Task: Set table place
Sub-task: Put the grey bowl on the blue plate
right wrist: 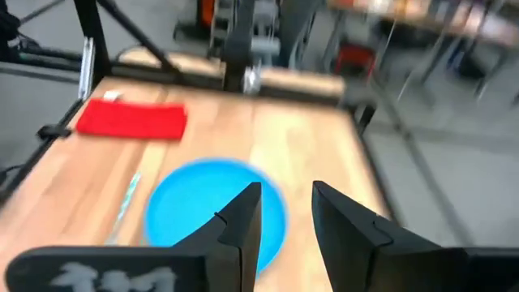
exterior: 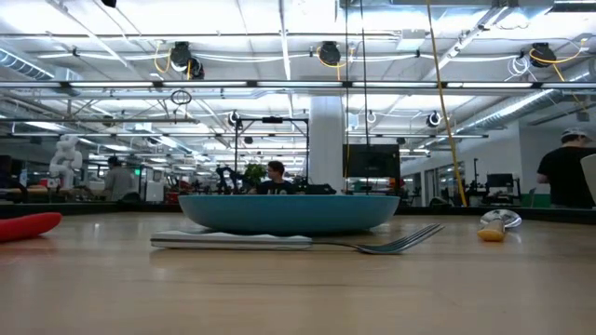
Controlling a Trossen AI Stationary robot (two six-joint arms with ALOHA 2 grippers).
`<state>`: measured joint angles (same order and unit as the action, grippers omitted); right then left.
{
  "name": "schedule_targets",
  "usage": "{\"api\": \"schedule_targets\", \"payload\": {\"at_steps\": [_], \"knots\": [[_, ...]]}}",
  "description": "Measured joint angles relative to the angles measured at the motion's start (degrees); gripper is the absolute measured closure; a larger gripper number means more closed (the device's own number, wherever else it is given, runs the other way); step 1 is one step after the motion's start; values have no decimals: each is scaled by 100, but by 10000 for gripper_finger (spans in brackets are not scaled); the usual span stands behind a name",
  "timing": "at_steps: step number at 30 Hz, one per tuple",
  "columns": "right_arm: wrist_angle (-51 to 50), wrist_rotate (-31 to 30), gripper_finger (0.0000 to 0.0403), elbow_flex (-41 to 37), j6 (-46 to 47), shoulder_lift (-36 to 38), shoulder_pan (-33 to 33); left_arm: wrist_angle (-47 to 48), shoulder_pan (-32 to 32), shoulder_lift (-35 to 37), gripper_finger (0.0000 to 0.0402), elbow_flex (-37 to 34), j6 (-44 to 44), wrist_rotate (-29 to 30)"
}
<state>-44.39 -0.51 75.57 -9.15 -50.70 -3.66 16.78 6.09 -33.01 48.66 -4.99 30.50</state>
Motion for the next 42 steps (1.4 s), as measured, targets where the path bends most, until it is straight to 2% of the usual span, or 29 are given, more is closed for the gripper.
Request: {"api": "schedule_targets", "payload": {"at_steps": [7,12,15,19,24,29,33,42], "knots": [[-1180,35,300,-2,1644,-9,2,26,0,-171,261,0,187,570],[-2598,200,300,-2,3033,-71,2,14,0,-357,261,0,189,632],[-2985,412,300,-51,3628,-131,9,18,0,-484,261,0,187,632],[-2786,685,300,-403,4018,-131,141,22,0,-643,261,0,187,632],[-2594,1100,300,-1242,4991,-136,497,22,0,-788,261,0,208,630],[-1989,1271,300,-1951,5697,-132,1112,20,0,-791,261,0,436,676],[-1579,1263,300,-2159,6315,-134,1760,43,0,-791,261,0,442,755],[-1365,244,300,-2157,7757,-256,3437,208,0,-792,261,0,149,759]]}}
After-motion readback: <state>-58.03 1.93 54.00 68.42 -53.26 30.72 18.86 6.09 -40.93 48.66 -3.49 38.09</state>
